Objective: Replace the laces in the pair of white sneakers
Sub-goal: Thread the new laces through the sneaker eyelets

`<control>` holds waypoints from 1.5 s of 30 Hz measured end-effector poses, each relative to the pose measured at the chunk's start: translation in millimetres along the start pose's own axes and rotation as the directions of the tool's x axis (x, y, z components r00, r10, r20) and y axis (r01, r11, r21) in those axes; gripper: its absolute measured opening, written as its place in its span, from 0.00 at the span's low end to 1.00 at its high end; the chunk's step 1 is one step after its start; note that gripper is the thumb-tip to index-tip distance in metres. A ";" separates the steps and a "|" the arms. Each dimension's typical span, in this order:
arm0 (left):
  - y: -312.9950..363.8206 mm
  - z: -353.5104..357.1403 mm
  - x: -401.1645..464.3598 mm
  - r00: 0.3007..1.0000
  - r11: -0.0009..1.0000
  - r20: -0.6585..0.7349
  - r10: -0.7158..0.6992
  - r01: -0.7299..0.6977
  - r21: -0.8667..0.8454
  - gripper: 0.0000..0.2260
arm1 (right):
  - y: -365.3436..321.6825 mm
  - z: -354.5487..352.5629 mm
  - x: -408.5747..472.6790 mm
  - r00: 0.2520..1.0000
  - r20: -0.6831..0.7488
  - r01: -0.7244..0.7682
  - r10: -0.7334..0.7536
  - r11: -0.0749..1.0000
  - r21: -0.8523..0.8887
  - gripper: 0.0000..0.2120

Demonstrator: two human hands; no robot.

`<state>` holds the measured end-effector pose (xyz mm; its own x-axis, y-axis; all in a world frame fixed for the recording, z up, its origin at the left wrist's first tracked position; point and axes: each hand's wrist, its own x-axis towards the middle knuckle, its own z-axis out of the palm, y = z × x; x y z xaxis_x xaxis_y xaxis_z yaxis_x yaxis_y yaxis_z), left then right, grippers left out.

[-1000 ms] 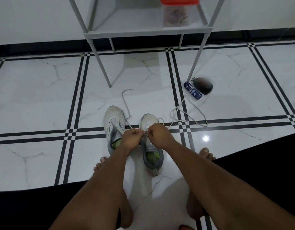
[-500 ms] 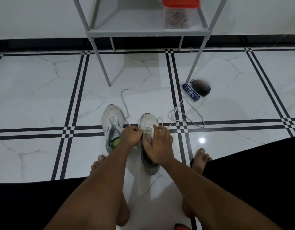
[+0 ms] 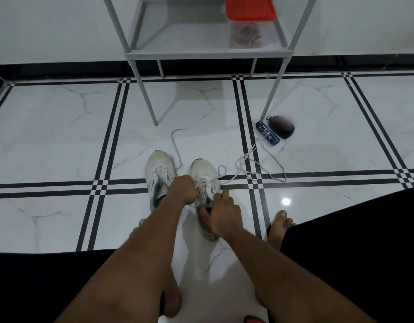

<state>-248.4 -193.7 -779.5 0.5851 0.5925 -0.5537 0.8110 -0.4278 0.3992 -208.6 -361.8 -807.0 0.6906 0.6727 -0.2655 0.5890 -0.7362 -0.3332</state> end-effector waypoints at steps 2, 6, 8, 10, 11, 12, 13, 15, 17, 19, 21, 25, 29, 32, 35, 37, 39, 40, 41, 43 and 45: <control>1.6 5.8 1.0 0.999 0.992 -0.051 -0.009 0.002 -0.128 0.06 | 2.3 -2.7 4.2 1.000 0.019 0.017 -0.017 1.000 -0.016 0.33; 13.1 -29.6 2.9 0.930 0.361 0.027 -0.366 0.169 -0.917 0.05 | 5.5 -10.5 14.5 0.996 0.085 0.002 -0.003 1.000 0.017 0.34; 7.9 -40.4 9.0 0.886 0.261 0.057 -0.459 0.196 -0.945 0.11 | 7.1 -12.8 18.6 0.996 0.094 0.003 -0.005 1.000 0.031 0.34; 0.2 -33.6 7.4 0.927 0.725 -0.050 -0.373 0.257 -0.639 0.19 | 8.7 -12.1 19.7 0.996 0.095 -0.004 0.000 0.999 0.049 0.34; -2.9 -23.8 4.0 0.950 0.881 -0.093 -0.298 0.237 -0.410 0.21 | 9.0 -10.9 19.2 0.996 0.094 -0.006 0.001 0.998 0.056 0.34; -4.0 -12.7 -1.6 0.971 0.950 -0.095 -0.221 0.192 -0.247 0.20 | 8.9 -10.1 18.9 0.996 0.092 -0.007 0.002 0.998 0.060 0.34; -2.9 -4.8 -7.7 0.983 0.978 -0.098 -0.158 0.142 -0.154 0.19 | 8.7 -9.6 18.7 0.996 0.089 -0.008 0.002 0.998 0.063 0.35; -2.8 7.6 -8.7 0.981 0.994 -0.171 -0.092 0.080 -0.076 0.19 | 8.8 -8.9 18.2 0.997 0.081 -0.006 0.001 0.998 0.068 0.35; -4.8 11.5 -6.9 0.968 0.988 -0.227 -0.108 0.079 -0.135 0.22 | 9.6 -7.1 17.8 0.997 0.072 -0.004 -0.002 0.997 0.078 0.34; -9.3 11.6 -2.8 0.957 0.966 -0.232 -0.176 0.123 -0.225 0.27 | 9.9 -5.3 16.6 0.997 0.078 -0.014 0.006 0.995 0.097 0.33; -11.6 12.7 -1.6 0.955 0.944 -0.222 -0.199 0.126 -0.304 0.29 | 10.4 -3.6 15.7 0.996 0.090 -0.025 0.015 0.993 0.111 0.33; -15.9 19.2 -1.1 0.976 0.947 -0.195 -0.096 0.029 -0.321 0.26 | 11.0 -1.4 16.6 0.995 0.096 -0.028 0.018 0.994 0.108 0.34; -13.7 20.4 1.6 0.975 0.987 -0.206 0.079 -0.106 -0.122 0.08 | 11.4 -0.9 17.6 0.995 0.101 -0.028 0.018 0.994 0.102 0.33; -7.8 17.6 4.1 0.979 0.992 -0.197 0.044 -0.067 -0.110 0.07 | 13.4 -0.4 18.1 0.994 0.106 -0.027 0.017 0.996 0.089 0.34; 10.0 1.2 8.9 0.972 0.765 -0.186 -0.147 -0.007 -0.644 0.07 | 15.8 -1.3 18.6 0.992 0.117 -0.056 0.043 0.993 0.105 0.33; 24.4 -20.8 10.9 0.963 0.404 -0.054 -0.263 0.059 -0.913 0.10 | 15.7 -1.5 19.3 0.992 0.111 -0.077 0.062 0.987 0.138 0.33; 30.3 -34.6 14.9 0.948 0.184 0.095 -0.303 0.155 -0.971 0.11 | 15.0 -1.9 19.4 0.991 0.112 -0.083 0.068 0.986 0.142 0.33; 30.1 -35.2 17.1 0.950 0.244 0.109 -0.293 0.184 -0.952 0.12 | 14.7 -1.7 19.3 0.991 0.115 -0.085 0.069 0.986 0.140 0.33; 27.4 -31.1 18.3 0.962 0.423 0.088 -0.260 0.195 -0.885 0.12 | 14.4 -1.5 18.8 0.991 0.117 -0.087 0.070 0.986 0.143 0.33; 19.0 -12.8 15.8 0.988 0.819 0.021 -0.154 0.140 -0.557 0.13 | 14.0 -1.1 17.6 0.992 0.109 -0.082 0.066 0.985 0.149 0.33; 11.8 9.1 11.0 0.995 0.958 -0.034 -0.093 0.081 -0.274 0.10 | 14.1 -1.3 17.6 0.992 0.108 -0.082 0.066 0.986 0.146 0.34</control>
<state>-232.5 -198.4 -787.5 0.5064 0.6529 -0.5633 0.8245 -0.1754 0.5379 -187.6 -360.4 -815.2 0.6789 0.6265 -0.3829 0.4630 -0.7700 -0.4389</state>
